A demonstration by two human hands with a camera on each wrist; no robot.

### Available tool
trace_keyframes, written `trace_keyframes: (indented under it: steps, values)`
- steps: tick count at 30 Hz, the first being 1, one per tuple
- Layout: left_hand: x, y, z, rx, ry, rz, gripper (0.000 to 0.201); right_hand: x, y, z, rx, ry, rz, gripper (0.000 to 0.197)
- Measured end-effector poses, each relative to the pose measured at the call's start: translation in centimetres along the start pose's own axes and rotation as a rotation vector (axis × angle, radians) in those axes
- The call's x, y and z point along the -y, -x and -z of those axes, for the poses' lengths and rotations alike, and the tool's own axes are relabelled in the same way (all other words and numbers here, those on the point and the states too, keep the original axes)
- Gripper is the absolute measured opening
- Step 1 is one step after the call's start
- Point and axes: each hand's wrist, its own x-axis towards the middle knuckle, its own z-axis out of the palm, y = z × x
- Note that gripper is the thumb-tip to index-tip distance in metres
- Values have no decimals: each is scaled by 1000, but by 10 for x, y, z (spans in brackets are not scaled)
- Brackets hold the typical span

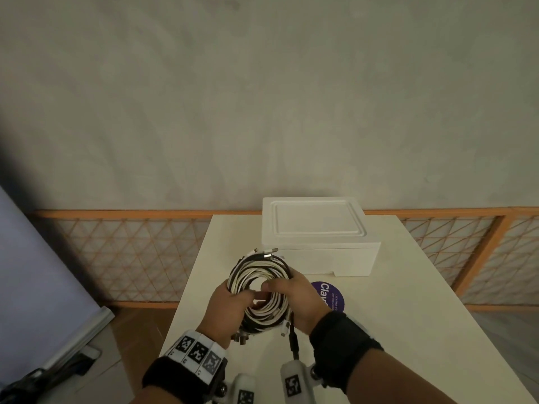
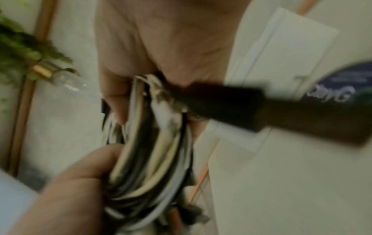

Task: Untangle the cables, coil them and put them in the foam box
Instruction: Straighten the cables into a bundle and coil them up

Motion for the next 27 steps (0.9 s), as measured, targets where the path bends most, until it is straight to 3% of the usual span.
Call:
trace_keyframes:
  steps: [2, 5, 9, 13, 18, 22, 24, 27]
  values:
    - [3, 0, 0, -19, 31, 93, 11, -5, -3, -2, -93, 7, 7, 33]
    - [12, -6, 5, -72, 125, 223, 11, -12, 0, 4, -223, 413, 113, 47]
    - [18, -16, 15, -129, 297, 343, 19, -25, 18, 13, -152, 549, 235, 18]
    - [22, -16, 16, -110, 355, 373, 20, -36, 26, 21, -135, 702, 325, 38]
    - [24, -16, 16, -110, 425, 406, 21, -30, 37, 29, -130, 914, 477, 30]
    - [24, -14, 10, -128, 496, 414, 21, -32, 38, 12, -137, 833, 392, 27]
    - [24, -12, 5, -137, 530, 400, 21, -31, 34, 5, -202, 730, 286, 18]
    - [24, -10, -3, -137, 528, 321, 22, -29, 25, -2, -294, 685, 183, 23]
